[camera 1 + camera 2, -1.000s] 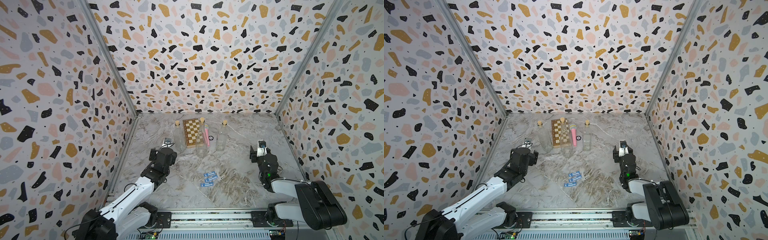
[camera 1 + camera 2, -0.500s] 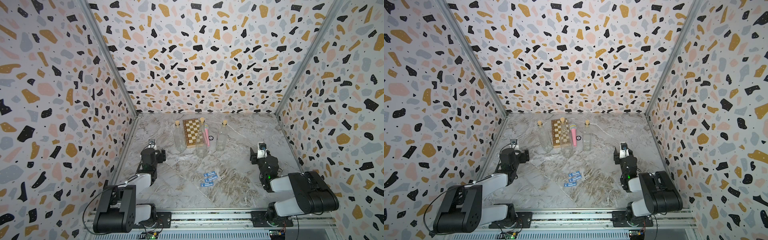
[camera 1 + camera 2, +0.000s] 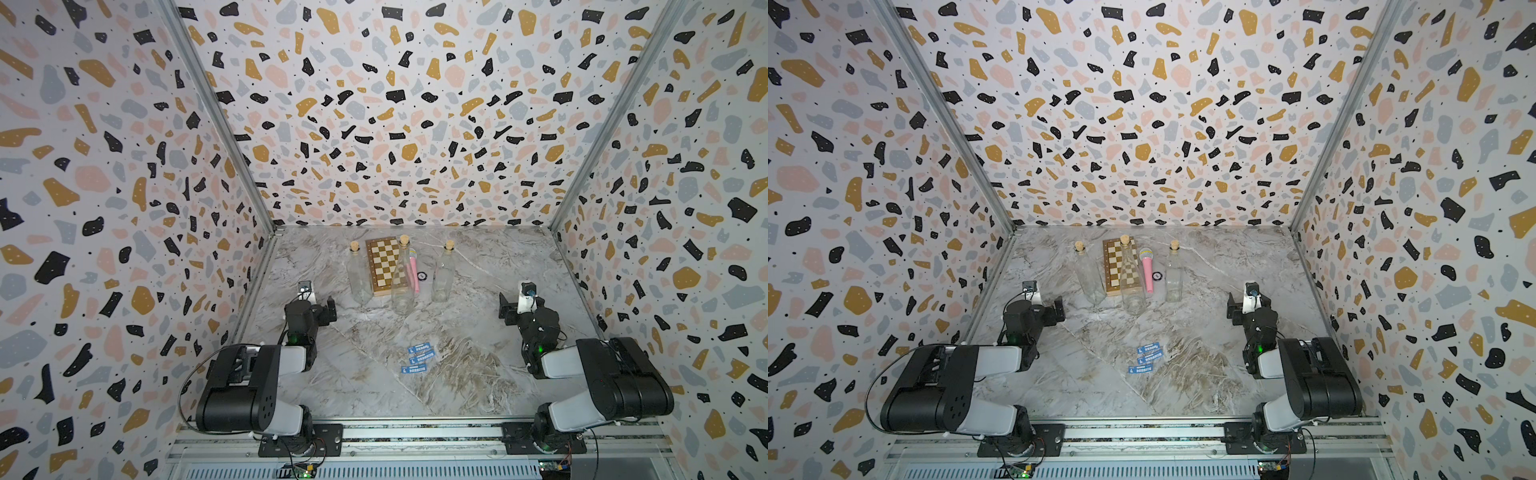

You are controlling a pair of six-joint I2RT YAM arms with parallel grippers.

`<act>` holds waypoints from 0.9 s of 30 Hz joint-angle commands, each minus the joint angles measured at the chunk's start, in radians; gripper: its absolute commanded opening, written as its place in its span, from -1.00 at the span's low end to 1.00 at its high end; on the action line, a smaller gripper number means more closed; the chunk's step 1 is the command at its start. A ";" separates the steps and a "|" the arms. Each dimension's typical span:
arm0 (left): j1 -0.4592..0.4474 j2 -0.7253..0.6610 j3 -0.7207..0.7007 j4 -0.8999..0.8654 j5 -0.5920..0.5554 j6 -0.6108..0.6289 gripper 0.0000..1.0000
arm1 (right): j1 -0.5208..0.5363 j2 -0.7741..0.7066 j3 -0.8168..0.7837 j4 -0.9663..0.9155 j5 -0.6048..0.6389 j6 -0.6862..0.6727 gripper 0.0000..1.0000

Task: Remove the label from the bottle
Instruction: Reset both arms

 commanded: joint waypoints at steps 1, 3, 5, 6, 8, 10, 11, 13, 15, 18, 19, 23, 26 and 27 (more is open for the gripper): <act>0.003 0.006 0.024 0.036 0.010 0.000 0.99 | -0.007 0.003 0.028 -0.028 -0.025 0.014 0.86; 0.002 0.007 0.026 0.031 0.008 0.001 0.99 | -0.008 0.005 0.030 -0.031 -0.028 0.016 0.92; -0.004 0.008 0.030 0.026 -0.004 0.007 1.00 | -0.009 0.003 0.029 -0.030 -0.029 0.016 0.93; -0.009 0.007 0.029 0.026 -0.009 0.009 0.99 | -0.010 0.002 0.026 -0.026 -0.029 0.015 1.00; -0.013 0.010 0.032 0.025 -0.008 0.016 0.99 | -0.010 -0.004 0.020 -0.019 -0.029 0.013 1.00; -0.014 0.013 0.036 0.020 -0.004 0.018 1.00 | -0.007 -0.006 0.016 -0.013 -0.026 0.012 1.00; -0.014 0.014 0.036 0.020 -0.003 0.018 1.00 | -0.003 -0.008 0.012 -0.008 -0.017 0.008 1.00; -0.014 0.012 0.036 0.020 -0.005 0.018 1.00 | 0.003 -0.009 0.009 -0.003 -0.011 0.007 1.00; -0.014 0.002 0.025 0.029 -0.005 0.019 1.00 | 0.004 -0.011 0.006 0.001 -0.007 0.004 1.00; -0.014 -0.012 0.008 0.050 -0.004 0.019 1.00 | 0.004 -0.012 0.005 0.002 -0.007 0.006 1.00; -0.015 -0.012 0.006 0.053 -0.002 0.017 1.00 | 0.005 -0.012 0.004 0.001 -0.007 0.005 1.00; -0.015 -0.011 0.007 0.054 -0.004 0.018 1.00 | 0.005 -0.013 0.004 0.002 -0.007 0.005 1.00; -0.015 -0.013 0.008 0.053 -0.002 0.020 1.00 | 0.004 -0.013 0.004 0.002 -0.007 0.005 1.00; -0.015 -0.011 0.007 0.052 -0.002 0.020 1.00 | 0.004 -0.012 0.006 0.001 -0.008 0.007 1.00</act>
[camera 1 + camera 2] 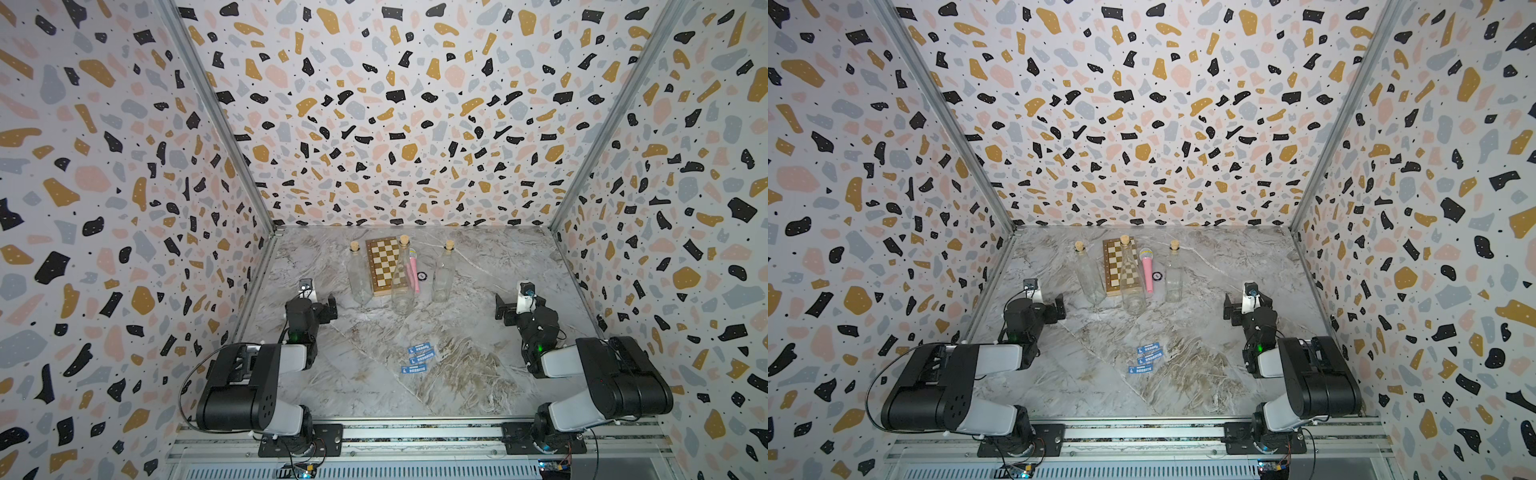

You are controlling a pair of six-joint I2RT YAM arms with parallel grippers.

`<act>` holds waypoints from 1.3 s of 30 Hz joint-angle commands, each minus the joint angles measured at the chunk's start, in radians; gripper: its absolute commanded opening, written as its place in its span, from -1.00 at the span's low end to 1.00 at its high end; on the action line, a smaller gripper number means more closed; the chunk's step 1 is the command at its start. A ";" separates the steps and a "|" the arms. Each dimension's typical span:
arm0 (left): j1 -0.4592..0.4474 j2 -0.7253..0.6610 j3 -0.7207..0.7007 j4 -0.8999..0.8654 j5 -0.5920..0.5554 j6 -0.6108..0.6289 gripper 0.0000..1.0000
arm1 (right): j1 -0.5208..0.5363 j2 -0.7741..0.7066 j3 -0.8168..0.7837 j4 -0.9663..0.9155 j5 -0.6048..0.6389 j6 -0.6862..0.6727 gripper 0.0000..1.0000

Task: Remove the label from the bottle
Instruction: Reset both arms

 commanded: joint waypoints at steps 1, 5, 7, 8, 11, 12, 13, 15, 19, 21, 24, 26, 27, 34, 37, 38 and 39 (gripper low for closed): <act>-0.003 -0.015 -0.008 0.047 -0.001 0.010 1.00 | 0.005 -0.017 0.003 0.013 0.006 0.002 1.00; -0.003 -0.011 0.002 0.033 0.040 0.025 1.00 | 0.005 -0.018 0.003 0.012 0.005 0.003 1.00; -0.003 -0.012 0.001 0.034 0.046 0.026 1.00 | 0.004 -0.016 0.005 0.011 0.004 0.004 1.00; -0.003 -0.011 0.001 0.034 0.046 0.026 1.00 | 0.003 -0.017 0.007 0.009 0.003 0.005 1.00; -0.003 -0.012 0.002 0.034 0.045 0.026 1.00 | -0.032 -0.016 0.016 -0.013 -0.089 0.007 1.00; -0.003 -0.012 0.003 0.033 0.045 0.027 1.00 | -0.037 -0.016 0.008 0.002 -0.102 0.011 1.00; -0.003 -0.011 0.003 0.034 0.045 0.028 1.00 | -0.042 -0.019 0.007 0.001 -0.115 0.011 1.00; -0.003 -0.010 0.003 0.032 0.045 0.026 1.00 | -0.046 -0.019 0.007 0.003 -0.121 0.011 1.00; -0.003 -0.009 0.004 0.031 0.047 0.027 1.00 | -0.047 -0.016 0.009 0.001 -0.124 0.011 1.00; -0.003 -0.009 0.006 0.031 0.050 0.026 1.00 | -0.046 -0.014 0.014 -0.002 -0.123 0.011 1.00; -0.003 -0.007 0.006 0.031 0.051 0.026 1.00 | -0.042 -0.003 0.027 -0.020 -0.118 0.005 1.00; -0.002 -0.005 0.007 0.029 0.051 0.025 1.00 | -0.038 0.005 0.037 -0.030 -0.111 0.002 1.00; -0.003 -0.005 0.007 0.029 0.051 0.025 1.00 | -0.038 0.007 0.039 -0.032 -0.111 0.003 1.00; -0.002 -0.012 0.004 0.032 0.049 0.025 1.00 | -0.037 0.017 0.050 -0.045 -0.111 0.002 1.00; -0.003 -0.013 0.000 0.034 0.045 0.025 1.00 | -0.038 0.022 0.056 -0.051 -0.110 0.003 1.00; -0.003 -0.014 0.000 0.035 0.044 0.025 1.00 | -0.038 0.023 0.058 -0.054 -0.109 0.003 1.00; -0.003 -0.013 0.000 0.034 0.044 0.026 1.00 | -0.037 0.027 0.062 -0.054 -0.110 0.003 1.00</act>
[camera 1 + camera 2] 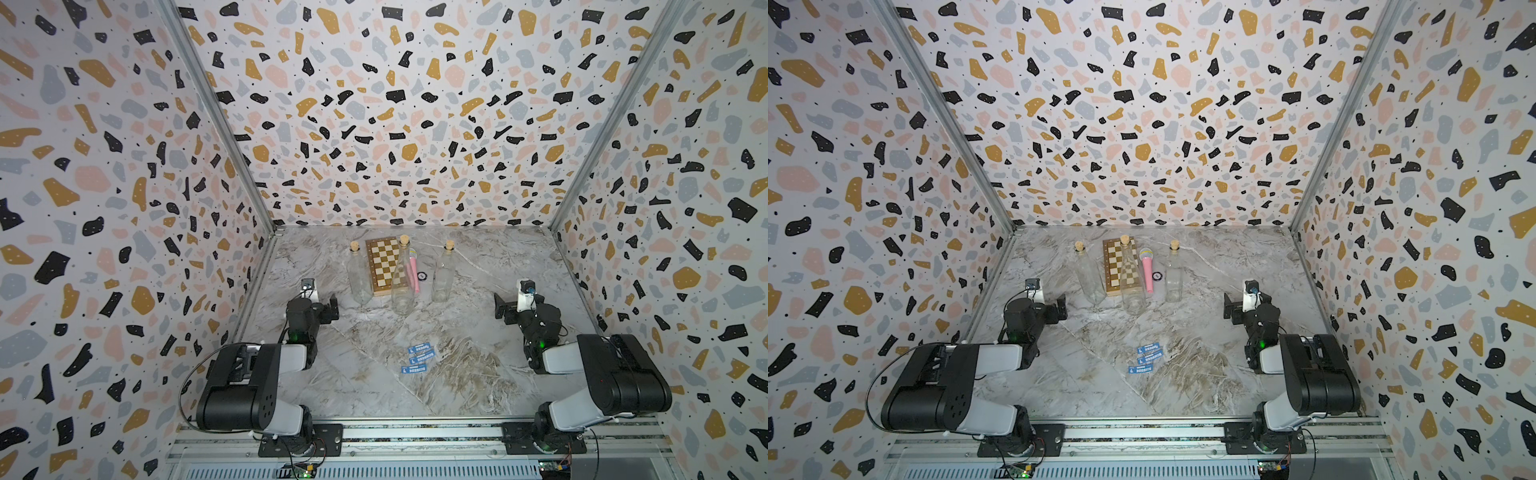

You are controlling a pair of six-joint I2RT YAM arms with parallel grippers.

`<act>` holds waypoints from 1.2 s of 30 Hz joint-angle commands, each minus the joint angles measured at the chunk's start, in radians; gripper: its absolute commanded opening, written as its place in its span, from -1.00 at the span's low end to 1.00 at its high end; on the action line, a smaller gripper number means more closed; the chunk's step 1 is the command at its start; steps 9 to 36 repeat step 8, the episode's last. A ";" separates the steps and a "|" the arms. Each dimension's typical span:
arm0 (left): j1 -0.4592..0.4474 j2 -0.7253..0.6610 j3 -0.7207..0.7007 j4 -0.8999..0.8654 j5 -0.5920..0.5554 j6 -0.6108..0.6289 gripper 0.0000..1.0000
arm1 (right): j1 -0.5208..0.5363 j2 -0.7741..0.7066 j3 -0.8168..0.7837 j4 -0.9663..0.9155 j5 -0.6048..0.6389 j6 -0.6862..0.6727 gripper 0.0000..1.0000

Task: Remove the label from the bottle
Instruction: Reset both arms

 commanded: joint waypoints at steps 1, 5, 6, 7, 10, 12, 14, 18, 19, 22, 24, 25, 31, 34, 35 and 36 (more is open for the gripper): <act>-0.003 -0.014 0.000 0.035 -0.001 0.016 1.00 | 0.004 0.006 0.028 -0.018 0.000 0.002 1.00; -0.003 -0.014 0.000 0.036 -0.001 0.015 1.00 | 0.004 -0.009 0.005 0.009 -0.001 0.003 1.00; -0.003 -0.013 0.000 0.036 0.000 0.016 1.00 | 0.004 -0.015 0.000 0.013 -0.002 0.001 1.00; -0.003 -0.013 0.000 0.036 -0.001 0.015 1.00 | 0.004 -0.019 -0.006 0.023 -0.002 0.002 1.00; -0.003 -0.013 0.000 0.036 0.000 0.015 1.00 | 0.004 -0.024 -0.013 0.026 0.000 0.001 1.00; -0.003 -0.013 0.000 0.036 0.000 0.015 1.00 | 0.004 -0.024 -0.013 0.026 0.000 0.001 1.00; -0.003 -0.013 0.000 0.036 0.000 0.015 1.00 | 0.004 -0.024 -0.013 0.026 0.000 0.001 1.00; -0.003 -0.013 0.000 0.036 0.000 0.015 1.00 | 0.004 -0.024 -0.013 0.026 0.000 0.001 1.00; -0.003 -0.013 0.000 0.036 0.000 0.015 1.00 | 0.004 -0.024 -0.013 0.026 0.000 0.001 1.00; -0.003 -0.013 0.000 0.036 0.000 0.015 1.00 | 0.004 -0.024 -0.013 0.026 0.000 0.001 1.00; -0.003 -0.013 0.000 0.036 0.000 0.015 1.00 | 0.004 -0.024 -0.013 0.026 0.000 0.001 1.00; -0.003 -0.013 0.000 0.036 0.000 0.015 1.00 | 0.004 -0.024 -0.013 0.026 0.000 0.001 1.00; -0.003 -0.013 0.000 0.036 0.000 0.015 1.00 | 0.004 -0.024 -0.013 0.026 0.000 0.001 1.00; -0.003 -0.013 0.000 0.036 0.000 0.015 1.00 | 0.004 -0.024 -0.013 0.026 0.000 0.001 1.00; -0.003 -0.013 0.000 0.036 0.000 0.015 1.00 | 0.004 -0.024 -0.013 0.026 0.000 0.001 1.00; -0.003 -0.013 0.000 0.036 0.000 0.015 1.00 | 0.004 -0.024 -0.013 0.026 0.000 0.001 1.00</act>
